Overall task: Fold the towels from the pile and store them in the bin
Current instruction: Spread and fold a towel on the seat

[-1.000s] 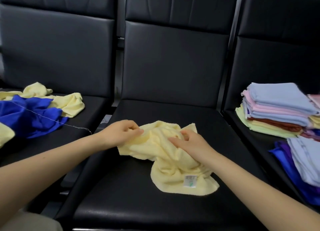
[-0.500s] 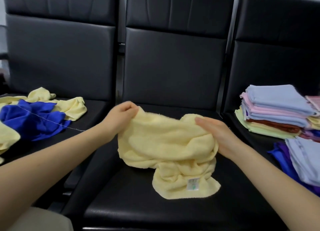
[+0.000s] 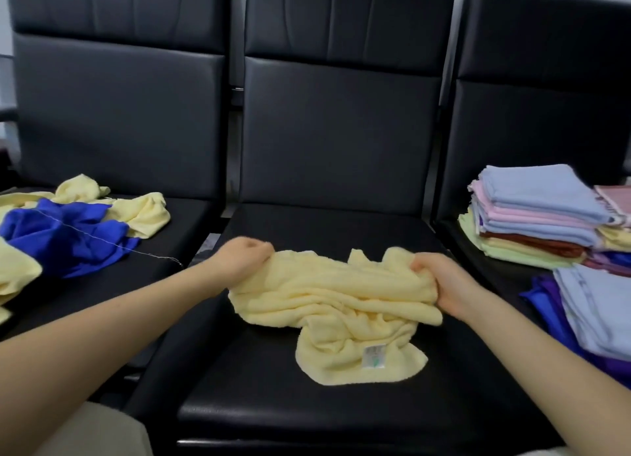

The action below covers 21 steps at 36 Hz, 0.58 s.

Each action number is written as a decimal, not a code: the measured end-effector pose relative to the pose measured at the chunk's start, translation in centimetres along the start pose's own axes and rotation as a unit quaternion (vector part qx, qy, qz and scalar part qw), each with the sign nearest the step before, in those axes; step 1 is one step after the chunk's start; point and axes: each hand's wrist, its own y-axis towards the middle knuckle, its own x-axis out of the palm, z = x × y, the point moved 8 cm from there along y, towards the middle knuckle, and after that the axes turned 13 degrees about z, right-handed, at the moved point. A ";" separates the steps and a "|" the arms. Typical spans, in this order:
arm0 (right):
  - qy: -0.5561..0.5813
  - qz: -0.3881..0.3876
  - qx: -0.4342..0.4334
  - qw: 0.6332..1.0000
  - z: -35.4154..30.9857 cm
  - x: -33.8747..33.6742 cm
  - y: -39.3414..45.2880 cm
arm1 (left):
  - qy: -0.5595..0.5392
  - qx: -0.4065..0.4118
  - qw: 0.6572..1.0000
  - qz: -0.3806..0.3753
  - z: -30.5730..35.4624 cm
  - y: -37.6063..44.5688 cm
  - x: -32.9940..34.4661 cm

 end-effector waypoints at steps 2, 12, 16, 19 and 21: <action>-0.083 -0.010 0.000 0.996 0.7 0.1 -0.3 | 0.082 0.035 0.996 -0.003 -0.5 -0.2 0.7; -0.342 0.020 -0.152 0.927 -1.4 2.1 -1.4 | 0.256 0.143 0.956 0.002 0.4 0.9 2.3; -0.116 0.056 -0.138 0.982 -3.0 1.2 -1.8 | 0.075 0.122 0.990 0.008 1.8 0.7 1.8; 0.073 0.092 -0.117 0.986 -4.0 -0.8 -1.1 | -0.109 0.089 0.987 0.074 3.5 0.6 -0.6; 0.206 0.069 -0.104 0.971 -4.8 -1.3 -1.2 | -0.185 0.093 0.969 0.137 4.6 0.6 -2.8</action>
